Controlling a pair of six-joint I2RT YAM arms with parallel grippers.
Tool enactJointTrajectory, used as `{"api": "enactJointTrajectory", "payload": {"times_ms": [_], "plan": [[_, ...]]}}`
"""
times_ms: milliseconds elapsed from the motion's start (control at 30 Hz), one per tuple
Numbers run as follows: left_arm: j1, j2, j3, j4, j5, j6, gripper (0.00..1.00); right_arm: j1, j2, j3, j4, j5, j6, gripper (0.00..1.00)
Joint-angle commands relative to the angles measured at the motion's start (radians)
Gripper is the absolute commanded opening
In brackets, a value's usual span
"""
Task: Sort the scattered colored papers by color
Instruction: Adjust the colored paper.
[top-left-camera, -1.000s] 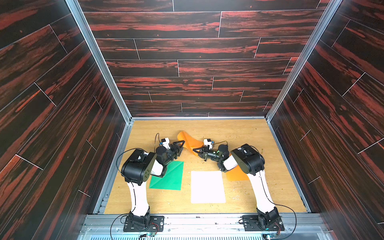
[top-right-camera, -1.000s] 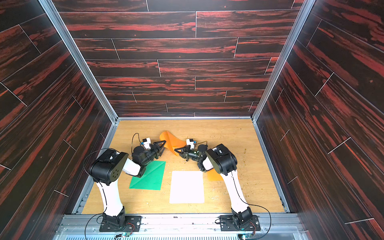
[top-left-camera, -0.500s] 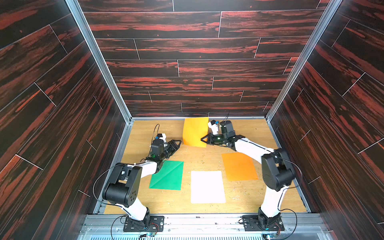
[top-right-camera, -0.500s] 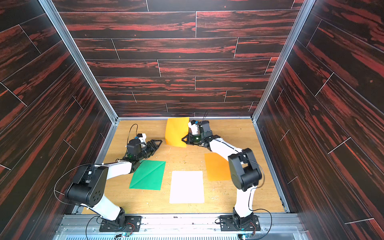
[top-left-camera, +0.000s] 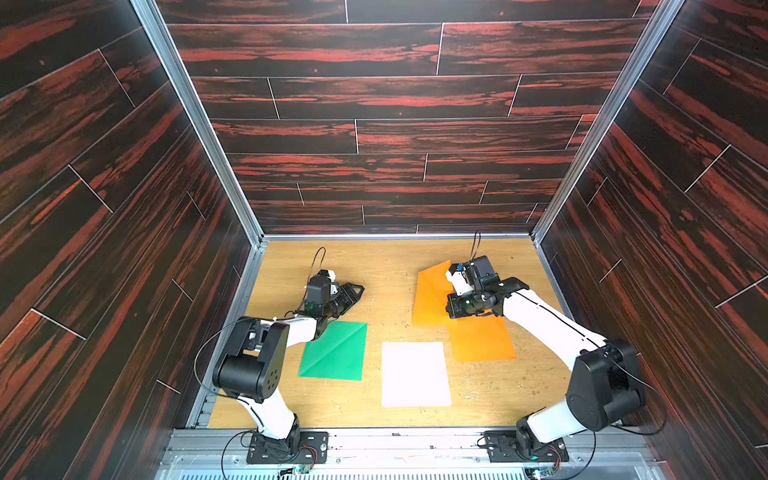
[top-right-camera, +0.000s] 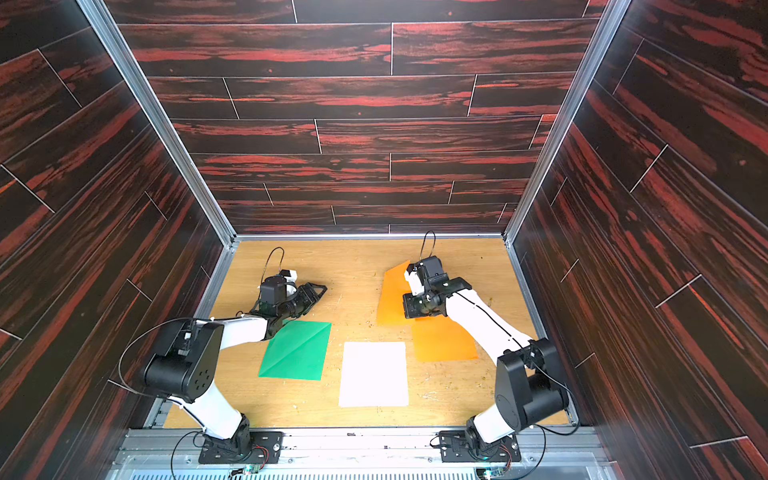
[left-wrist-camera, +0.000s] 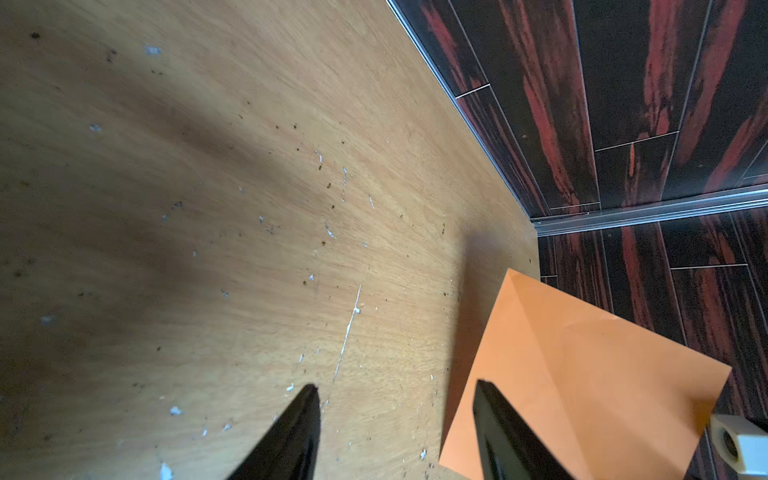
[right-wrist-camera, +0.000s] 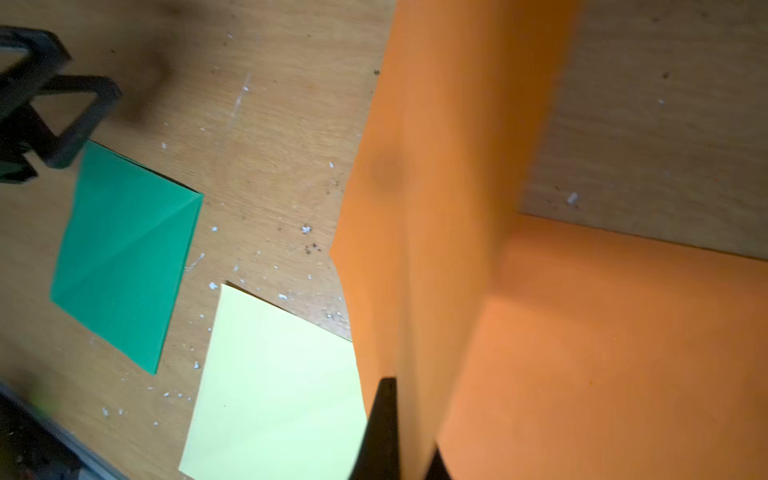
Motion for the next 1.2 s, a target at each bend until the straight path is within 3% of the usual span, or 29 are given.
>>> {"api": "enactJointTrajectory", "payload": {"times_ms": [0, 267, 500, 667, 933, 1167], "plan": [[0.003, 0.014, 0.041, 0.042, 0.034, -0.007, 0.63, -0.003, 0.005, -0.015, -0.112, 0.112, -0.004, 0.00], [0.006, 0.071, 0.077, 0.046, 0.080, -0.008, 0.63, -0.045, 0.082, -0.059, -0.149, 0.299, 0.032, 0.00], [0.012, 0.069, 0.064, 0.062, 0.097, -0.010, 0.63, -0.118, 0.073, -0.081, -0.139, 0.350, 0.045, 0.00], [0.021, 0.066, 0.041, 0.079, 0.106, -0.014, 0.63, -0.125, 0.047, -0.089, -0.139, 0.347, 0.055, 0.00], [0.038, 0.075, 0.020, 0.097, 0.114, -0.012, 0.63, -0.125, -0.096, -0.127, -0.113, 0.231, 0.055, 0.00], [0.043, 0.076, 0.022, 0.083, 0.132, -0.002, 0.63, -0.111, -0.071, -0.138, -0.134, 0.191, 0.057, 0.00]]}}
